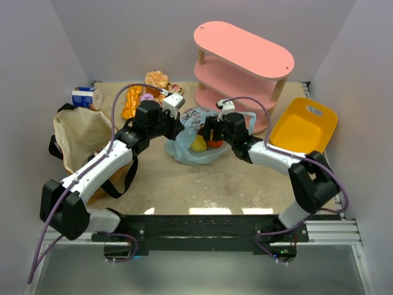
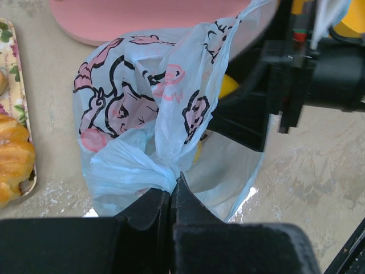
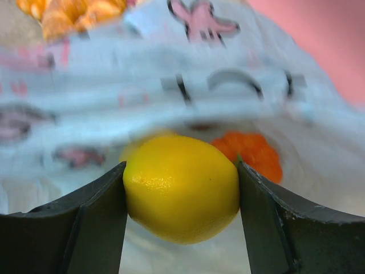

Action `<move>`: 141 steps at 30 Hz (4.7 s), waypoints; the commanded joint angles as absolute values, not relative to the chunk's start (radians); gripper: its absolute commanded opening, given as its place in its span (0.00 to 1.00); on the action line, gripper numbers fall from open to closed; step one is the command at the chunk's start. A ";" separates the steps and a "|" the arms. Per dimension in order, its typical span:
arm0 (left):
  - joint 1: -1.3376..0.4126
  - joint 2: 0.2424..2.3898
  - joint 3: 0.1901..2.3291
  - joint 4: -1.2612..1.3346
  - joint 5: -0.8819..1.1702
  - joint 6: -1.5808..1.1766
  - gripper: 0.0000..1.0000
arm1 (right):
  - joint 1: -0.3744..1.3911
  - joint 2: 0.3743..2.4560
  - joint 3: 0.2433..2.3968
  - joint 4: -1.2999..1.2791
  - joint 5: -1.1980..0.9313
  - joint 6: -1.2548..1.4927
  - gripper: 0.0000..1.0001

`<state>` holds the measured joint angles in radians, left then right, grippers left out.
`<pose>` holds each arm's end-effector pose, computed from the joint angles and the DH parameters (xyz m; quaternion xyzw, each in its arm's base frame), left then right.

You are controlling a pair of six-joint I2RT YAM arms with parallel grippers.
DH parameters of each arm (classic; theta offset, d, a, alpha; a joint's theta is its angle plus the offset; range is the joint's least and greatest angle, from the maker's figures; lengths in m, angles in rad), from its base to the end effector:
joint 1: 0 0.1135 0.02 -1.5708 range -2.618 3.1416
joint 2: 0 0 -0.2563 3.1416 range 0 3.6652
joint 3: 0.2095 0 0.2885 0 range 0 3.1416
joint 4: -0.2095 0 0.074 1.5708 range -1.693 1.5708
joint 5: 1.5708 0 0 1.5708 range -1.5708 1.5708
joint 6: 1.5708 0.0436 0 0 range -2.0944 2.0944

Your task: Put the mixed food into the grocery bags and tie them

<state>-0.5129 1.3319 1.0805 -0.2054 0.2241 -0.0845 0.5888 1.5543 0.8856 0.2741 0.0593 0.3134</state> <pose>0.3021 -0.1813 0.2990 0.2371 0.8117 -0.2453 0.4741 0.3198 0.2105 0.1967 -0.0979 0.8260 0.2196 0.5098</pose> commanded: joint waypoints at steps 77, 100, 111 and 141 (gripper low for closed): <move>-0.309 1.439 1.536 -0.290 0.209 -0.063 0.96 | 0.328 1.049 1.103 -0.422 -0.037 0.098 0.00; -0.250 2.088 1.738 -0.454 -0.045 0.028 0.74 | 0.328 1.035 1.086 -0.397 -0.202 0.152 0.00; -0.252 2.212 1.764 -0.439 -0.054 0.032 0.67 | 0.328 1.005 1.088 -0.426 -0.210 0.164 0.00; -0.566 1.231 1.431 -0.410 0.504 0.150 0.05 | 0.328 0.887 1.019 -0.502 -0.078 0.158 0.00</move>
<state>-0.4503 1.3174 1.4258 -0.4343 0.1242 0.0830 0.3317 0.9096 1.0210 -0.4950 -0.1131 0.1574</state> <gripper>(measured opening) 0.181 0.011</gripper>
